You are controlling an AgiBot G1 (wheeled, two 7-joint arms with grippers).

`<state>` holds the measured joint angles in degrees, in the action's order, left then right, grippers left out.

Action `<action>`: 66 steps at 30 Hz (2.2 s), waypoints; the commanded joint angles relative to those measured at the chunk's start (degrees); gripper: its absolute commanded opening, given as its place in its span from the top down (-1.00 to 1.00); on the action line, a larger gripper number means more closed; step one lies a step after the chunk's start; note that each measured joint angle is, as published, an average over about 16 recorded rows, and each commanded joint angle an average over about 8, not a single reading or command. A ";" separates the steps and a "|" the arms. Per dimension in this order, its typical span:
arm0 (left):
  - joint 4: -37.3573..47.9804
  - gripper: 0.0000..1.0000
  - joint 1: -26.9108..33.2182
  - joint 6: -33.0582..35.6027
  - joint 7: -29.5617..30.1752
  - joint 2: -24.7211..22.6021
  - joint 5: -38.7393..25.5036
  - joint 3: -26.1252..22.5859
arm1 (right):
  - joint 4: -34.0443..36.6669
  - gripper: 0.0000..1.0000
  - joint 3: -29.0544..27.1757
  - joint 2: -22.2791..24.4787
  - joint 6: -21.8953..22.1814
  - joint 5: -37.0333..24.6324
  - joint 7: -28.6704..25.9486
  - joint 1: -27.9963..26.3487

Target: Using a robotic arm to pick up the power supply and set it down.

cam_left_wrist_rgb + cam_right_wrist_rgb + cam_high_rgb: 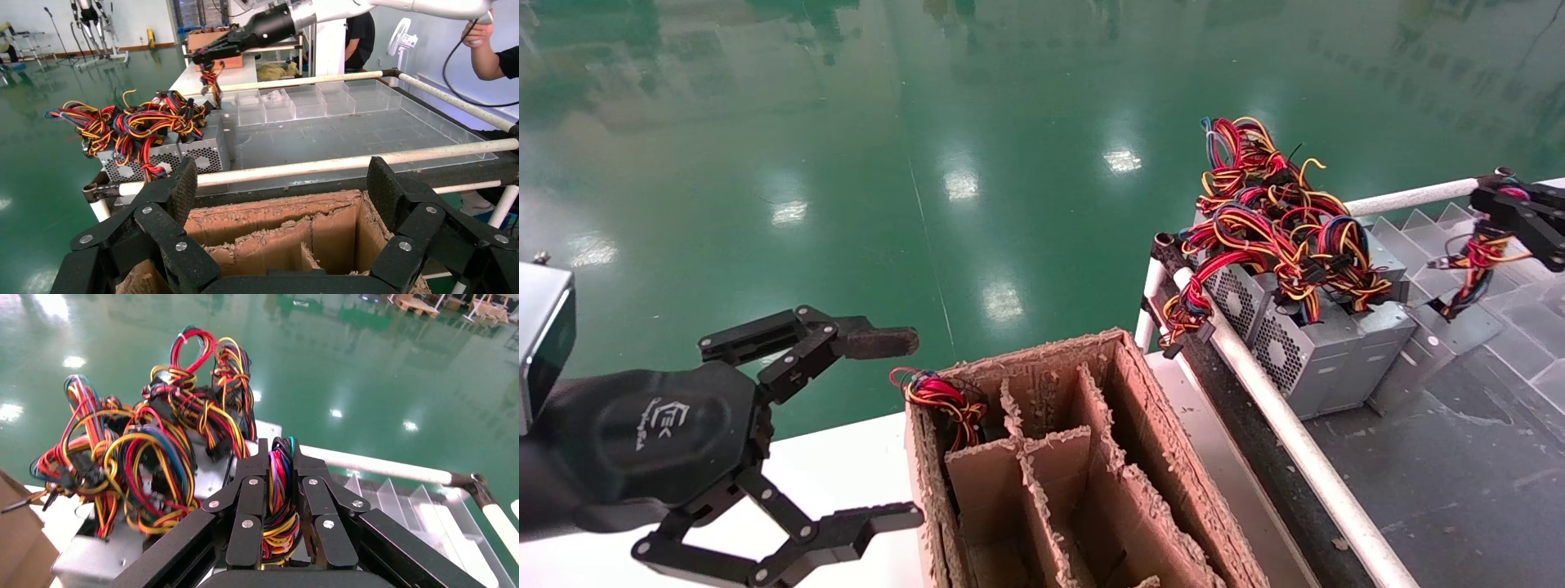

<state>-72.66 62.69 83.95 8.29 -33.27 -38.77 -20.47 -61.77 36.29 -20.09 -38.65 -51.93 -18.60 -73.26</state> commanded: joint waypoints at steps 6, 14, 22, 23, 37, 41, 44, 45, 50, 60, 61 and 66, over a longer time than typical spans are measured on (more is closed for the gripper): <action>0.00 -1.00 0.00 0.00 0.00 0.00 0.00 0.00 | 6.08 1.00 1.09 -4.92 -3.54 -3.18 1.28 -5.15; 0.00 -1.00 0.00 0.00 -0.01 0.00 0.01 -0.01 | 13.21 -0.10 1.82 -9.56 -6.62 -4.75 3.07 -9.29; 0.00 -1.00 0.00 -0.01 -0.01 0.01 0.01 -0.02 | 17.36 -1.00 1.45 -11.15 -9.71 -3.98 4.72 -11.05; 0.00 -1.00 0.00 -0.01 -0.01 0.01 0.01 -0.02 | 17.71 -1.00 1.43 -11.21 -10.04 -3.92 4.87 -11.17; 0.00 -1.00 0.01 -0.01 -0.01 0.01 0.02 -0.03 | 19.60 -1.00 0.36 -9.56 -10.72 -2.58 6.06 -10.67; 0.00 -1.00 0.01 -0.01 -0.01 0.01 0.02 -0.03 | 18.21 -1.00 -0.11 -8.83 -10.38 -1.99 5.92 -10.40; 0.00 -1.00 0.01 -0.01 -0.02 0.01 0.02 -0.03 | 16.93 -1.00 -0.31 -8.42 -9.90 -1.72 5.64 -10.13; 0.00 -1.00 0.01 -0.01 -0.02 0.01 0.02 -0.03 | 16.47 -1.00 -0.43 -8.31 -9.71 -1.55 5.56 -10.02; 0.00 -1.00 0.01 -0.01 -0.02 0.01 0.02 -0.04 | 13.55 -1.00 -2.45 -7.91 -9.43 1.58 6.35 -9.13; 0.02 -1.00 -0.01 -0.03 -0.02 0.01 0.03 -0.03 | 7.98 -1.00 -7.25 -8.11 -13.37 8.05 10.95 -5.93; 0.02 -1.00 0.00 -0.03 -0.02 0.01 0.03 -0.03 | 7.64 -1.00 -7.47 -8.23 -13.94 8.09 10.90 -5.63; 0.03 -1.00 0.00 -0.03 -0.03 0.01 0.03 -0.04 | 5.89 -1.00 -8.62 -8.83 -16.93 8.27 10.62 -4.07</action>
<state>-72.64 62.69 83.92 8.27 -33.25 -38.74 -20.51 -55.89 27.66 -28.92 -55.59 -43.66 -7.98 -77.33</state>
